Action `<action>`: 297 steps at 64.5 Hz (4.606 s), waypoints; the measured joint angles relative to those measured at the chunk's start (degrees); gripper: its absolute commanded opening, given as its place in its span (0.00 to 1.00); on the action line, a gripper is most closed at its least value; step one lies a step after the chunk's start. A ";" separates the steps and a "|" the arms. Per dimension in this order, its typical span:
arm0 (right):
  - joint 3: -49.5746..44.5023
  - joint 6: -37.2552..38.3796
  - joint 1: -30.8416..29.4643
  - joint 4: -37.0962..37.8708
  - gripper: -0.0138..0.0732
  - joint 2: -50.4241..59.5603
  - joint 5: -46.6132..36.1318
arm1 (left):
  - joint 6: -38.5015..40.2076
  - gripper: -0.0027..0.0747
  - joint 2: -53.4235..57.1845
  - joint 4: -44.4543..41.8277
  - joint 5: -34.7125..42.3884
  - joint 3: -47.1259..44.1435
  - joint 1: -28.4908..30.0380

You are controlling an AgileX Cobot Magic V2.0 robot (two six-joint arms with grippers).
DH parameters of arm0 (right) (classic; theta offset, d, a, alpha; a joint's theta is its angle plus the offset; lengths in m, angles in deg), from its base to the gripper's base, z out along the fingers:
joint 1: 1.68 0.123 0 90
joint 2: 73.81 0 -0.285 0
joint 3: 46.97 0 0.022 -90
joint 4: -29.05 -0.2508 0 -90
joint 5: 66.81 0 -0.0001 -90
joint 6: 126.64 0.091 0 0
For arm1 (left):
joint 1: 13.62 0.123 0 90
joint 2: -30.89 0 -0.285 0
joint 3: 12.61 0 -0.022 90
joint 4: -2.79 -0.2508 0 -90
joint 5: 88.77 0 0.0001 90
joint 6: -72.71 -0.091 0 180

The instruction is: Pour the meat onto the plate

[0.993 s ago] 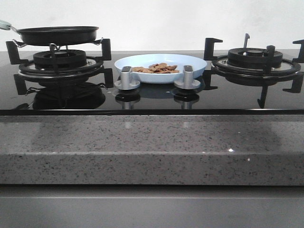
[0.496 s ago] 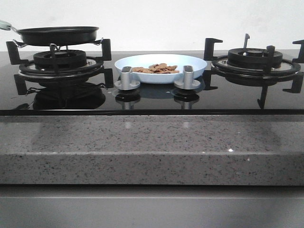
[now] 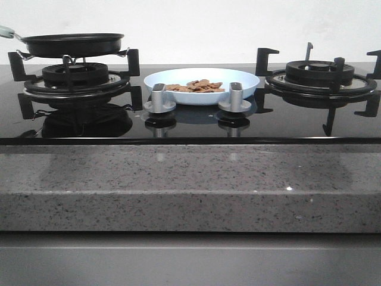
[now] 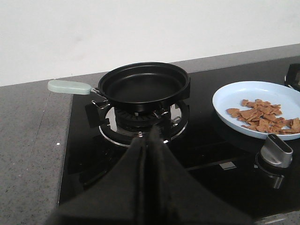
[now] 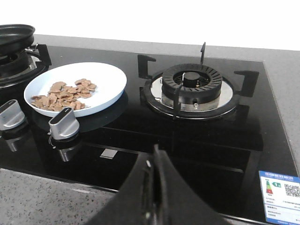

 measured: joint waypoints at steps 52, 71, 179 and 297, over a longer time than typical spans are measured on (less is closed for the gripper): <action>0.00 0.00 0.00 0.00 0.09 0.00 0.00 | 0.04 0.01 0.16 0.00 0.00 -0.23 0.00; 0.00 0.00 0.00 0.00 0.09 0.00 0.00 | 0.04 0.01 11.66 -1.15 0.24 -10.88 0.57; -0.92 0.00 0.00 0.00 0.09 0.00 -1.91 | 0.04 0.01 33.75 -0.80 5.64 -32.09 11.55; -23.67 7.30 -9.21 6.43 0.09 23.20 -6.48 | 0.04 0.01 33.75 -0.80 5.64 -32.09 11.55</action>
